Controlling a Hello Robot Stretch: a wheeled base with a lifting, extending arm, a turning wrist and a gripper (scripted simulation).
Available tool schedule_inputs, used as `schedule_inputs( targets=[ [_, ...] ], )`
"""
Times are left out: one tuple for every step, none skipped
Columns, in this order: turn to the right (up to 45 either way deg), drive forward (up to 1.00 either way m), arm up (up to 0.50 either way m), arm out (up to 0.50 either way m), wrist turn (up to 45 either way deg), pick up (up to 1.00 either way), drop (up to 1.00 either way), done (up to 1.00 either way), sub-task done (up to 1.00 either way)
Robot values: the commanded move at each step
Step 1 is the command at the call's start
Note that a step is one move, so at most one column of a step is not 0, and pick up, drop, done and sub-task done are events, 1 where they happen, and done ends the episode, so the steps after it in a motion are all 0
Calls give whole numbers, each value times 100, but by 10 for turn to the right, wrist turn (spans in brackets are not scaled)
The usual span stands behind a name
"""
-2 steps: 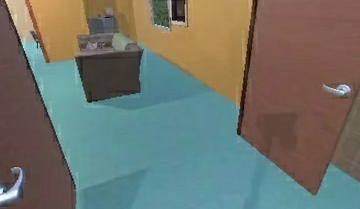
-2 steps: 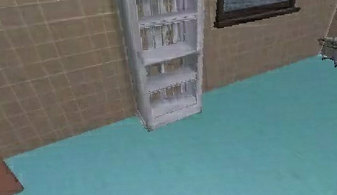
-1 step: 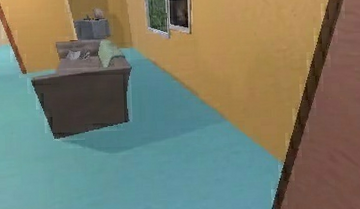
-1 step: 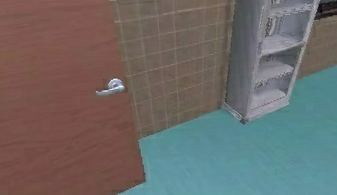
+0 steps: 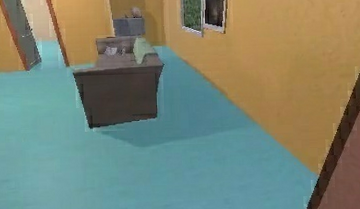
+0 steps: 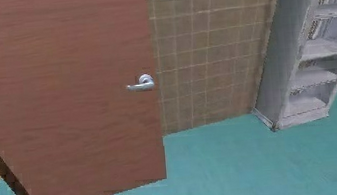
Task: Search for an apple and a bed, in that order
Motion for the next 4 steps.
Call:
schedule_inputs(
  targets=[
    [0, 5, 0, 0, 0, 0, 0, 0, 0],
    [-360, 0, 0, 0, 0, 0, 0, 0, 0],
    [0, 100, 0, 0, 0, 0, 0, 0, 0],
    [-90, 0, 0, 0, 0, 0, 0, 0, 0]
  ],
)
